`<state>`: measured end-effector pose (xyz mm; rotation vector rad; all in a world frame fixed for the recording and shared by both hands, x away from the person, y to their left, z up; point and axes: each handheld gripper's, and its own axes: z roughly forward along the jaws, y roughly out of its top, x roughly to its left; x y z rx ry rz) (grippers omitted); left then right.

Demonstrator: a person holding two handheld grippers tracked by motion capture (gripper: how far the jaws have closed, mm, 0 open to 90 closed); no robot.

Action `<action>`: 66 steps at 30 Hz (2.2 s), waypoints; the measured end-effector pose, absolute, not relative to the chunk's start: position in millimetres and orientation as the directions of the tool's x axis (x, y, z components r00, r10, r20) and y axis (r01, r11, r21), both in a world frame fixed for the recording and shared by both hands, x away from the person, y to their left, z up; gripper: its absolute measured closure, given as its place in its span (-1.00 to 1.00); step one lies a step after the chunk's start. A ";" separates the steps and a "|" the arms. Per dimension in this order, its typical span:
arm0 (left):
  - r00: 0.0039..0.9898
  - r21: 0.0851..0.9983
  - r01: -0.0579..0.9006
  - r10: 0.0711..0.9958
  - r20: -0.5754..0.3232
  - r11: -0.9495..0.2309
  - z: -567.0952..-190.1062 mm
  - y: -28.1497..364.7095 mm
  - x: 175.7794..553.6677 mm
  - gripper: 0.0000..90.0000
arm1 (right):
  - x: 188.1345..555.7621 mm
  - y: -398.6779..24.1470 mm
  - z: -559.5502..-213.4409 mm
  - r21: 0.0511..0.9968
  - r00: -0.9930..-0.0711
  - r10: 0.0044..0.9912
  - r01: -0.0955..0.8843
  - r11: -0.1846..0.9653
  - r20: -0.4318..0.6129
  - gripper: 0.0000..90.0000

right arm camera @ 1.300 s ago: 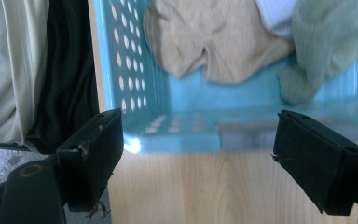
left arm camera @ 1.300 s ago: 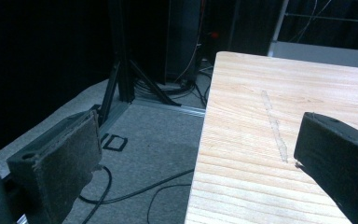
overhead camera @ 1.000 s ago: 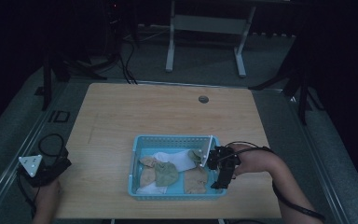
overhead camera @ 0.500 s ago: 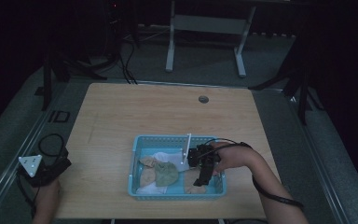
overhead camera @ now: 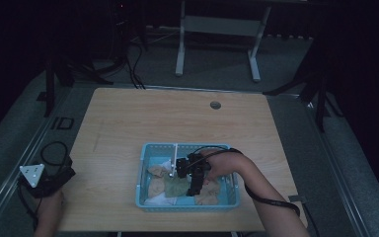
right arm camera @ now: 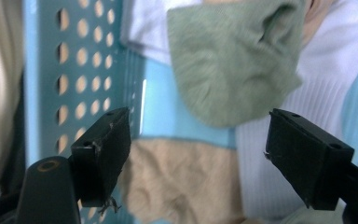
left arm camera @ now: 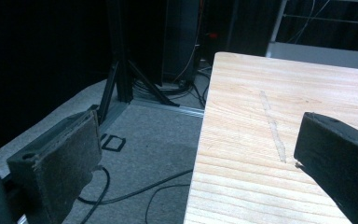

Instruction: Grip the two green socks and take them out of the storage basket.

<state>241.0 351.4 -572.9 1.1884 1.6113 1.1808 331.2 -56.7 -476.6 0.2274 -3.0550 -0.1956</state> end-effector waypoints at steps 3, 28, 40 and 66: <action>-0.243 0.966 0.227 0.968 -0.068 0.125 -572.9 351.5 241.0 -0.98 | 334.5 -47.7 -478.6 0.132 -0.985 -0.164 -0.157 0.979 0.045 -0.51; -0.245 0.965 0.231 0.967 -0.066 0.124 -572.9 351.4 241.4 -0.98 | 338.8 -22.7 -514.7 0.050 -0.986 -0.166 -0.166 0.985 0.004 0.36; -0.245 0.965 0.231 0.967 -0.066 0.125 -572.8 351.3 241.4 -0.98 | 329.5 -34.0 -473.9 0.104 -0.982 -0.188 -0.188 0.977 -0.008 0.70; -0.248 0.965 0.231 0.967 -0.062 0.121 -572.8 350.9 241.6 -0.98 | 330.7 -97.8 -403.4 0.092 -0.994 -0.085 -0.092 0.992 -0.069 0.71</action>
